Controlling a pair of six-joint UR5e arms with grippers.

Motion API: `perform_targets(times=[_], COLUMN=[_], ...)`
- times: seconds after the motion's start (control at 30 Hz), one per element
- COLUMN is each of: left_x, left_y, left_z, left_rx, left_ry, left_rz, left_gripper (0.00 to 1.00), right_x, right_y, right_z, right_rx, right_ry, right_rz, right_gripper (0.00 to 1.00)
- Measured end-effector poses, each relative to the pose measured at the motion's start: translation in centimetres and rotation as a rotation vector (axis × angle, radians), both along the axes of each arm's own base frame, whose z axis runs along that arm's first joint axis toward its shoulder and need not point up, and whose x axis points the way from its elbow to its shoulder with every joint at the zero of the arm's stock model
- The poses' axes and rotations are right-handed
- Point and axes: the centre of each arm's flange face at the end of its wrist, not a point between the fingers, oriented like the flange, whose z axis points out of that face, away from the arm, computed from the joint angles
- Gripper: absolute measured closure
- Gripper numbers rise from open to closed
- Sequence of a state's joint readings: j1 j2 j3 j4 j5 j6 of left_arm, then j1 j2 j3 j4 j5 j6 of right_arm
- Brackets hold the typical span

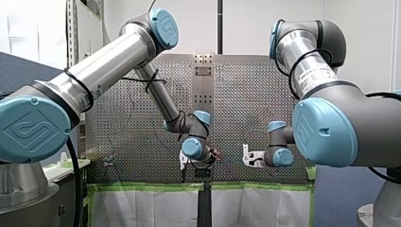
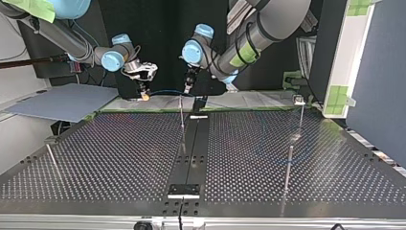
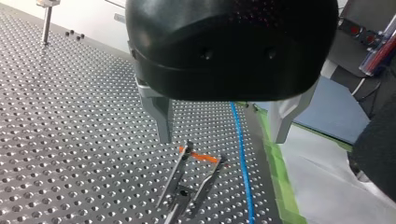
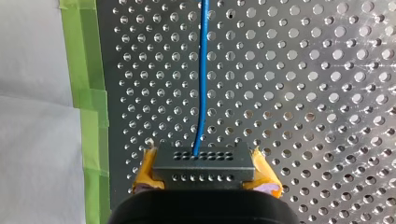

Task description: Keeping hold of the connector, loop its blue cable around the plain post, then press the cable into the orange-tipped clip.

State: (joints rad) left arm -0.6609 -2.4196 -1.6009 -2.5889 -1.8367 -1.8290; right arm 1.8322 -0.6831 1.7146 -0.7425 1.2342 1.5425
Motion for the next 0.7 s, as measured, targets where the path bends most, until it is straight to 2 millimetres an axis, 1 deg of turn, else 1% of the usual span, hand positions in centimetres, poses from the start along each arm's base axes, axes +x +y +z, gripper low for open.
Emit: perform_targets(times=[0.13,0.27,0.4,0.7], left_x=[0.6,1.2,1.2,2.0], left_y=[0.0,-0.1,-0.1,-0.8], left_z=[-0.1,-1.1,-2.3,-2.0], left_rx=[-0.011,0.0,0.018,0.056], left_ry=[-0.006,0.005,0.014,-0.031], left_rz=[0.003,0.007,0.008,-0.001], left_gripper=[0.0,0.0,0.0,0.0], right_x=[0.0,0.0,0.0,0.0], right_y=[0.0,0.0,0.0,0.0], right_z=[0.0,-0.1,-0.1,-0.2], right_rx=[0.0,-0.001,0.001,0.001], right_ry=[0.001,0.001,0.0,-0.002], right_rz=[0.0,0.0,-0.001,-0.002], right_gripper=[1.0,1.0,1.0,1.0])
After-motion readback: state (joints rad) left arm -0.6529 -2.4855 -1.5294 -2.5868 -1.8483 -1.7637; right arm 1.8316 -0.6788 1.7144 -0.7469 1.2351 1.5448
